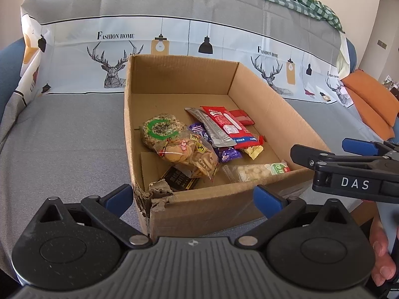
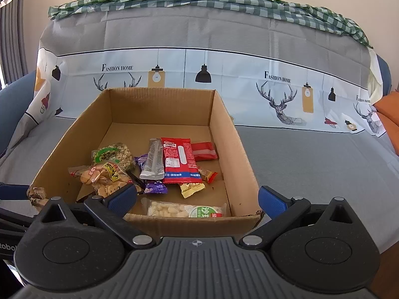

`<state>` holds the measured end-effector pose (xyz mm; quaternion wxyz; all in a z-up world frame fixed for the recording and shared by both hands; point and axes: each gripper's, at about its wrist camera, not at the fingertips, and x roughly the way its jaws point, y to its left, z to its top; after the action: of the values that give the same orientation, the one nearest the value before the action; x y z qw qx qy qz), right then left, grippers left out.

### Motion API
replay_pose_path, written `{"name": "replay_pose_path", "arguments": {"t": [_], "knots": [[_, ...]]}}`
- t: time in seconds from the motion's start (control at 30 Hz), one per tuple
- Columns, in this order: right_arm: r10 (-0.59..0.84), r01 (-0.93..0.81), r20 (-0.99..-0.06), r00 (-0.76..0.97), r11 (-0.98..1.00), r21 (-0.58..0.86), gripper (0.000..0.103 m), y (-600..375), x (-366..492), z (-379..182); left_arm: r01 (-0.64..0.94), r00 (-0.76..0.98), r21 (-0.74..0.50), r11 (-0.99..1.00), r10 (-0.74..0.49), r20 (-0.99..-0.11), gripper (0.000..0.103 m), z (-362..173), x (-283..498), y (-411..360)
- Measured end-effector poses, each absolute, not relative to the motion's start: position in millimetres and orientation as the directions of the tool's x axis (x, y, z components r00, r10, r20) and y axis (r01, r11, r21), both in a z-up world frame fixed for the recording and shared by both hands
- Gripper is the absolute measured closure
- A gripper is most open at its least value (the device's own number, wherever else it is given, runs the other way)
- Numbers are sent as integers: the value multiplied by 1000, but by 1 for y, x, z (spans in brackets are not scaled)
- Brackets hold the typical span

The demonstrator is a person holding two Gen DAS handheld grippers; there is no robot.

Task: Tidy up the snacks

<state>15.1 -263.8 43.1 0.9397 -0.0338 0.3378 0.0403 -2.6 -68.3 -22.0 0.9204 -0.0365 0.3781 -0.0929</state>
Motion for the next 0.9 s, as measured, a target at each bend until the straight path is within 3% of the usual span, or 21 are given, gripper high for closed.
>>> {"name": "replay_pose_path", "arguments": {"t": [0.9], "knots": [[59, -114, -639, 767, 992, -46, 1, -265, 17, 42, 156, 692, -133, 979, -204, -692, 0, -23, -2, -67]]}}
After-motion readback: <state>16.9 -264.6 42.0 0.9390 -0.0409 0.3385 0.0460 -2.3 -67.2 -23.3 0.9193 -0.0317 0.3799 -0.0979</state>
